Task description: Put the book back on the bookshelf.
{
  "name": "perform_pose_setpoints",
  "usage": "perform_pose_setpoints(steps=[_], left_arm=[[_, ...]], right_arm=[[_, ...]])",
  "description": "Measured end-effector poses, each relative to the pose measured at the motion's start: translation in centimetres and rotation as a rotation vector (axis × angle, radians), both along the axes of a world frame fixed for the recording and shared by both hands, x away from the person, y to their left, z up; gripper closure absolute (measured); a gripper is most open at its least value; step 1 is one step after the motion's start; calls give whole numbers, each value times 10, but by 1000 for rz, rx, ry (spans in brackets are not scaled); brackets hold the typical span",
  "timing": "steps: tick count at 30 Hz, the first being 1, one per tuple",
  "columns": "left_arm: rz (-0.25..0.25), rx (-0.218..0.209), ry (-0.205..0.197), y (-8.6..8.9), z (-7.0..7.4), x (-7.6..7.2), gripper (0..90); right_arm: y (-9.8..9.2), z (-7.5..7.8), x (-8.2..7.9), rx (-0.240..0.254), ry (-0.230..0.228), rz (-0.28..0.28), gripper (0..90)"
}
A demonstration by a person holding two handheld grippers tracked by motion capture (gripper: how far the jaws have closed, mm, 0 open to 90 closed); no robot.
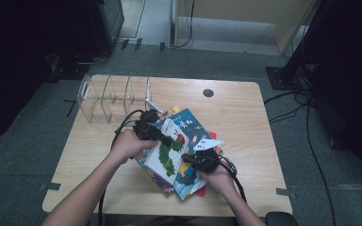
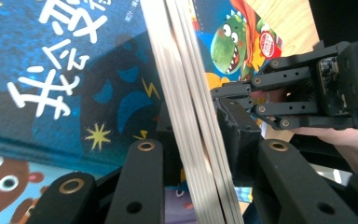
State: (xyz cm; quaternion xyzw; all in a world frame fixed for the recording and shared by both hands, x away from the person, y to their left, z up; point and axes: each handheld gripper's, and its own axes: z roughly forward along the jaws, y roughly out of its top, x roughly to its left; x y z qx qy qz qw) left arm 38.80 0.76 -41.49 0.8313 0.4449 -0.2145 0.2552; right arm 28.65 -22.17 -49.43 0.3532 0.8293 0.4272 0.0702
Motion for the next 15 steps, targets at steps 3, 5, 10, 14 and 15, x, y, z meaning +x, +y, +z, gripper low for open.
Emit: perform_pose_setpoints(steps=[3, 5, 10, 14, 15], left_arm=[[-12, -12, 51, 1, 1, 7, 760], [-14, -23, 51, 5, 5, 10, 783], [4, 36, -2, 20, 23, 15, 783], [19, 52, -34, 39, 37, 17, 783], [28, 53, -40, 43, 40, 17, 783]], right_arm=[[-1, 0, 1, 1, 2, -1, 806], [-2, 1, 1, -9, -9, 0, 779], [-5, 2, 1, -52, -53, -5, 693], [-2, 0, -1, -76, -108, 4, 611], [-1, -1, -2, -78, -116, 7, 590]])
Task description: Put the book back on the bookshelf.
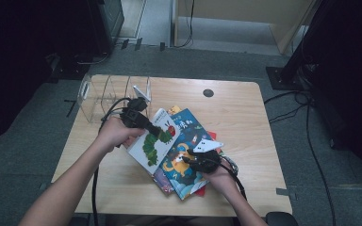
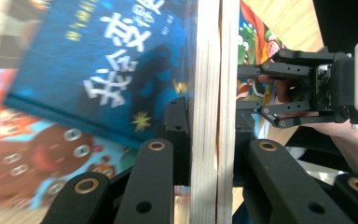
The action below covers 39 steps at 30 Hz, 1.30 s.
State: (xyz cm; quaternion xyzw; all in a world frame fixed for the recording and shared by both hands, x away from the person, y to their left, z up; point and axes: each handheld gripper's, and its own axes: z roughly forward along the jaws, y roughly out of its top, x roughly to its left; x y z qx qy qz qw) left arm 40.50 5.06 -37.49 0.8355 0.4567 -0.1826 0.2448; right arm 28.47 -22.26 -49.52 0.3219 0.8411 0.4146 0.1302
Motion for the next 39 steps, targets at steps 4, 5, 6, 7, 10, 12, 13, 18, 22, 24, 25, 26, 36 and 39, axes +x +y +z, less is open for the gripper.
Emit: perform_pose_setpoints(steps=[4, 5, 6, 7, 10, 12, 13, 18, 22, 24, 25, 26, 36, 39], left_arm=[[40, -10, -1, 19, 9, 3, 783], [51, -9, -2, 24, 11, 4, 783], [59, -2, -2, 28, 12, 5, 783], [64, 9, 0, 31, 14, 5, 783], [86, 21, -7, 40, 20, 6, 783], [93, 22, -8, 45, 24, 7, 783], [95, 29, -12, 48, 26, 7, 783], [127, 48, -9, 60, 33, 11, 783], [151, 52, -9, 69, 38, 15, 783], [160, 63, -14, 72, 40, 17, 783], [165, 68, -15, 73, 40, 18, 783], [167, 73, -13, 74, 41, 19, 783], [188, 93, -10, 81, 46, 29, 783], [186, 99, -6, 80, 48, 30, 783]], right_arm=[[1, -2, -2, 3, -22, 11, 557], [1, -3, -2, 5, -25, 16, 547], [1, -3, -2, 7, -27, 16, 535], [1, -3, -3, 9, -27, 15, 514], [3, -4, -4, 12, -33, 16, 468], [4, -5, -5, 14, -36, 10, 457], [4, -5, -5, 15, -33, 7, 456], [4, -5, -5, 15, -35, 7, 445], [5, -4, -4, 8, -31, 10, 442], [5, -4, -4, 11, -31, 4, 434], [5, -5, -4, 11, -31, 0, 429], [5, -5, -3, 9, -32, -3, 422], [7, -4, 0, 2, -21, -24, 410], [7, -4, 1, 1, -22, -22, 410]])
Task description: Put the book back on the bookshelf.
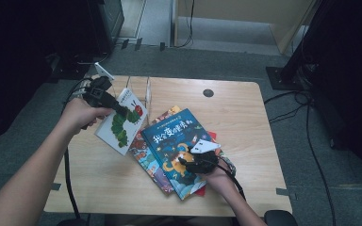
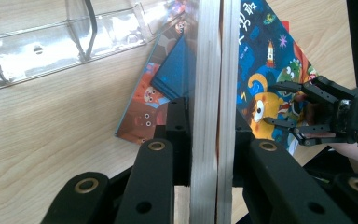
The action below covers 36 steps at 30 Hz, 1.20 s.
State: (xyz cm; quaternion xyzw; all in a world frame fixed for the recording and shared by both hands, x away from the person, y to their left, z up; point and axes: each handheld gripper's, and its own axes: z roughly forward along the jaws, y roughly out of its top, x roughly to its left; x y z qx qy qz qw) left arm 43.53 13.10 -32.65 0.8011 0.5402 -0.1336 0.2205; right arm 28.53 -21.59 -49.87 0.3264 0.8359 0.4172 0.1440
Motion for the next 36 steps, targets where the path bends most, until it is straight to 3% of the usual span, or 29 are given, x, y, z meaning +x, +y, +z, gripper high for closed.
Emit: perform_pose_setpoints(steps=[6, 9, 23, 36], left_arm=[[17, -5, -3, 9, 7, 0, 783], [36, 18, -6, 10, 10, 2, 783], [77, 94, 13, -6, 13, 38, 783], [73, 124, 14, -23, 10, 64, 783]], right_arm=[[0, 0, 0, 0, 0, 2, 407], [0, 0, 0, 1, -1, 1, 407], [0, 0, 0, 0, -1, 2, 406], [0, 0, 0, 0, 0, 2, 406]])
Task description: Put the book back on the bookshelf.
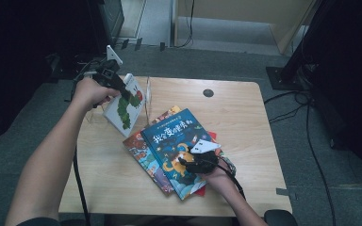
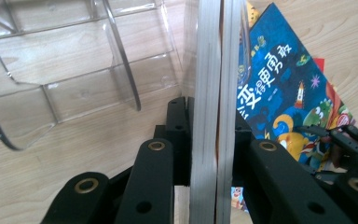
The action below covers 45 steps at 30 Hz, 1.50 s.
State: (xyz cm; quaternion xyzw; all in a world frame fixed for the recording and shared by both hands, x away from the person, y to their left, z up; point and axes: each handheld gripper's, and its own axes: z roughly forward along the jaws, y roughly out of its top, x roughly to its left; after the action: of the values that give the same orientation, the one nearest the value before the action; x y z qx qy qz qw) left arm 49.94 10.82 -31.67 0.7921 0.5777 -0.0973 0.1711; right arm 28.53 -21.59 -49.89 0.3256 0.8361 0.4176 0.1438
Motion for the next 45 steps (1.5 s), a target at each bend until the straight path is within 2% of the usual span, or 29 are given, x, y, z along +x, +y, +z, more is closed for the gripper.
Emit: perform_pose_setpoints(steps=[4, 8, 10, 13, 18, 24, 35, 45], left_arm=[[-20, 7, -10, -3, -1, 6, 784], [-9, 0, -12, 0, -3, 12, 783], [0, 19, -10, 0, -5, 15, 784], [-3, 70, -8, -5, -8, 18, 783], [-23, 79, -13, -14, -13, 22, 783], [-31, 110, -14, -23, -18, 29, 783], [-15, 109, -18, -26, -23, 38, 782], [-28, 117, -18, -30, -29, 40, 770]], right_arm=[[0, 0, 0, 0, 0, 0, 406], [0, 0, 0, 2, 2, -2, 407], [0, 0, 0, 1, 1, -1, 407], [0, 0, 0, 3, 1, -2, 407], [0, 0, 0, 3, 1, -2, 407], [0, 0, 0, 2, 0, -1, 407], [0, 0, 0, 2, 0, -1, 407], [0, 0, 0, 2, 1, -2, 407]])
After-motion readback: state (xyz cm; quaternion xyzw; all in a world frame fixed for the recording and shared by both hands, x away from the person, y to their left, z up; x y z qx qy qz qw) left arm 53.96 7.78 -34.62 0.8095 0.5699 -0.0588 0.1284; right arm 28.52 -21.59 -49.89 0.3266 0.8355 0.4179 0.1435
